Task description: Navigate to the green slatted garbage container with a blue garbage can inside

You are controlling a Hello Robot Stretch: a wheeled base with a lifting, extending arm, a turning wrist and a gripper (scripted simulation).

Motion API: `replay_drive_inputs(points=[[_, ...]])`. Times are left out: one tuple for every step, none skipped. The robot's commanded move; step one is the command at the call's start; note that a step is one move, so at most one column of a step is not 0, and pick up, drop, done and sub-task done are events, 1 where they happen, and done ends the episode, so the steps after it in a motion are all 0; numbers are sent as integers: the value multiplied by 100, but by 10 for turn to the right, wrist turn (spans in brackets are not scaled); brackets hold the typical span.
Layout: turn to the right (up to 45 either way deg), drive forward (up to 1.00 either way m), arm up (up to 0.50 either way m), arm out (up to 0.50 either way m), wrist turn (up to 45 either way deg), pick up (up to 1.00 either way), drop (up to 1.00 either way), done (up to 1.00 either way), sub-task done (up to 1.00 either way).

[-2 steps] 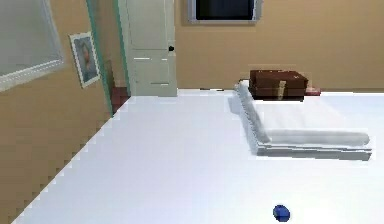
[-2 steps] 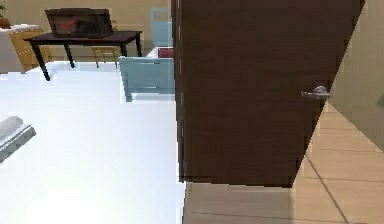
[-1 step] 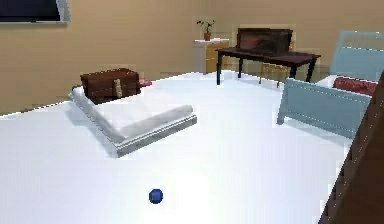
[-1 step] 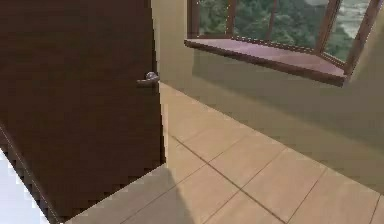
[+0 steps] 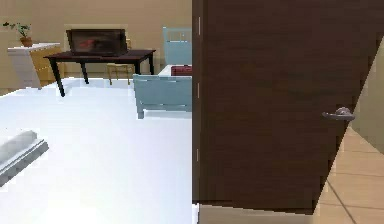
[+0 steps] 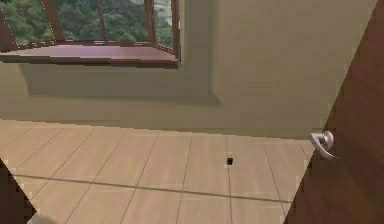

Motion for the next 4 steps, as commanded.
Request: replay_drive_inputs(points=[[0,5,0,0,0,0,0,0,0],[-450,0,0,0,0,0,0,0,0],[-390,0,0,0,0,0,0,0,0],[0,45,0,0,0,0,0,0,0]])
